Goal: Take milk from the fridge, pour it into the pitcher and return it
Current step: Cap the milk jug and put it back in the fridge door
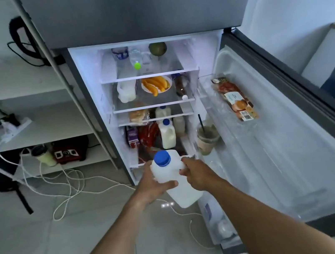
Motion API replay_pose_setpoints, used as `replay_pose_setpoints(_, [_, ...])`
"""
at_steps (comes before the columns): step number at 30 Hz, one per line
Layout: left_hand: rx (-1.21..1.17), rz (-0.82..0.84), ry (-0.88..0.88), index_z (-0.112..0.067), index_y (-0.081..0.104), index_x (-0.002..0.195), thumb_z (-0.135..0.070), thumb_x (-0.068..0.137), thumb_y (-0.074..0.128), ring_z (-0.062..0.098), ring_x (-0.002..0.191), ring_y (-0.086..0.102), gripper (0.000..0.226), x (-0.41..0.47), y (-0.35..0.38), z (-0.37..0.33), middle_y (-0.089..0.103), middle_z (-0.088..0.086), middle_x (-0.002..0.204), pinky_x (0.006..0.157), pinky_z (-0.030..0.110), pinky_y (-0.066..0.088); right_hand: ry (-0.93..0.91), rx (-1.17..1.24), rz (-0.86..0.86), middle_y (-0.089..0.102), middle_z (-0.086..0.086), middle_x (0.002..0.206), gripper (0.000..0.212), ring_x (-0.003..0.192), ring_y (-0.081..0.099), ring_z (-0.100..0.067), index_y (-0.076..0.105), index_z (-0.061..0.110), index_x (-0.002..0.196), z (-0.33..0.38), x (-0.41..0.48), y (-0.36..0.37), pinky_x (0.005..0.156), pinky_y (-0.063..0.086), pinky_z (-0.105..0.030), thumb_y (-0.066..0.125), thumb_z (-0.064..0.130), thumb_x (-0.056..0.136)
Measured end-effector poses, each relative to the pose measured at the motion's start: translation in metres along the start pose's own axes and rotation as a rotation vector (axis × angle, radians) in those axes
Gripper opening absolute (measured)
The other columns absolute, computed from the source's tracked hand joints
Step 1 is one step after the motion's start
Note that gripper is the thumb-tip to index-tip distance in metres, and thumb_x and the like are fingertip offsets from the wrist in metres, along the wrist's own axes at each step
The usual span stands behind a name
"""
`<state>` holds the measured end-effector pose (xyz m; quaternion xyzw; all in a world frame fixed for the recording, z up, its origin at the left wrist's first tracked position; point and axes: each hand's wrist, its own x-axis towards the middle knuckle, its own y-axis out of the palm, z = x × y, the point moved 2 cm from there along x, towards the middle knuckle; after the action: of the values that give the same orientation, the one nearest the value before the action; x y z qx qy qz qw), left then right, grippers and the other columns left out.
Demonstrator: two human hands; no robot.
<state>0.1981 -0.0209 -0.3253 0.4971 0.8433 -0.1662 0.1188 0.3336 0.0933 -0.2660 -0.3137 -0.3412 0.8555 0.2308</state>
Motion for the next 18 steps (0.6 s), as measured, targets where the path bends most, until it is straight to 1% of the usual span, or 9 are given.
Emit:
replay_pose_setpoints(2, [0.049,0.055,-0.008,-0.022,0.044,0.135,-0.025,0.055,0.096,0.021,0.115,0.063,0.095,0.013,0.003,0.010,0.062,0.001,0.126,0.091,0.050,0.057,0.017,0.002,0.022,0.062,-0.001,0.116,0.037,0.098,0.054,-0.014,0.051,0.018,0.126,-0.006,0.010,0.010,0.091,0.046,-0.030,0.051,0.005,0.092])
replay_pose_setpoints(4, [0.084,0.050,-0.017,-0.026,0.049,0.122,-0.005,0.063,0.091,0.007,0.103,0.065,0.075,0.026,0.007,0.023,0.064,-0.005,0.115,0.084,0.026,0.058,0.034,0.006,0.022,0.064,-0.006,0.118,0.033,0.102,0.059,-0.022,0.054,0.019,0.122,-0.012,0.023,0.020,0.093,0.049,-0.038,0.054,0.010,0.090])
replay_pose_setpoints(5, [0.061,0.039,-0.010,-0.025,0.050,0.117,0.000,0.063,0.088,0.004,0.098,0.065,0.071,0.035,0.008,0.029,0.064,-0.007,0.112,0.077,0.019,0.055,0.054,0.013,0.017,0.065,-0.007,0.117,0.030,0.102,0.060,-0.025,0.056,0.018,0.119,-0.016,0.033,0.025,0.092,0.050,-0.039,0.054,0.011,0.090])
replay_pose_setpoints(7, [0.041,0.007,-0.004,-0.017,0.052,0.121,-0.011,0.054,0.089,0.013,0.101,0.068,0.076,0.052,0.011,0.043,0.066,0.000,0.112,0.074,0.023,0.055,0.094,0.014,-0.004,0.065,-0.010,0.114,0.024,0.103,0.060,-0.028,0.058,0.013,0.113,-0.022,0.049,0.031,0.090,0.049,-0.039,0.054,0.011,0.089])
replay_pose_setpoints(10, [-0.006,-0.012,-0.063,-0.010,0.050,0.125,-0.025,0.046,0.090,0.025,0.105,0.068,0.090,0.081,0.016,0.072,0.066,0.006,0.115,0.077,0.035,0.060,0.171,0.043,-0.043,0.061,-0.008,0.123,0.031,0.111,0.057,-0.026,0.056,0.013,0.122,-0.029,0.069,0.040,0.094,0.045,-0.034,0.054,0.015,0.092])
replay_pose_setpoints(11, [0.016,-0.020,-0.076,-0.009,0.050,0.124,-0.024,0.047,0.092,0.024,0.105,0.067,0.089,0.086,0.018,0.074,0.066,0.004,0.115,0.080,0.037,0.060,0.195,0.055,-0.055,0.059,-0.007,0.128,0.034,0.115,0.056,-0.025,0.054,0.014,0.127,-0.030,0.073,0.043,0.098,0.043,-0.034,0.054,0.017,0.093])
replay_pose_setpoints(15, [-0.031,-0.055,-0.065,-0.010,0.038,0.129,-0.012,0.054,0.093,0.009,0.103,0.059,0.093,0.106,0.032,0.076,0.055,-0.008,0.116,0.078,0.014,0.048,0.234,0.031,-0.136,0.047,-0.005,0.139,0.040,0.117,0.054,-0.023,0.046,0.016,0.136,-0.039,0.089,0.051,0.103,0.043,-0.037,0.051,0.020,0.096])
replay_pose_setpoints(17, [-0.060,-0.070,-0.088,-0.010,0.038,0.132,-0.009,0.056,0.093,0.012,0.104,0.059,0.094,0.121,0.037,0.081,0.054,-0.006,0.117,0.082,0.022,0.051,0.245,-0.014,-0.207,0.038,-0.004,0.142,0.041,0.110,0.059,-0.025,0.042,0.016,0.137,-0.041,0.095,0.049,0.096,0.049,-0.039,0.050,0.018,0.097])
replay_pose_setpoints(18, [-0.072,-0.063,-0.102,-0.010,0.040,0.133,-0.016,0.052,0.094,0.014,0.105,0.060,0.097,0.127,0.039,0.082,0.056,-0.004,0.119,0.086,0.030,0.055,0.249,-0.042,-0.237,0.036,-0.004,0.142,0.040,0.107,0.060,-0.026,0.042,0.016,0.136,-0.042,0.097,0.048,0.092,0.052,-0.040,0.051,0.018,0.097])
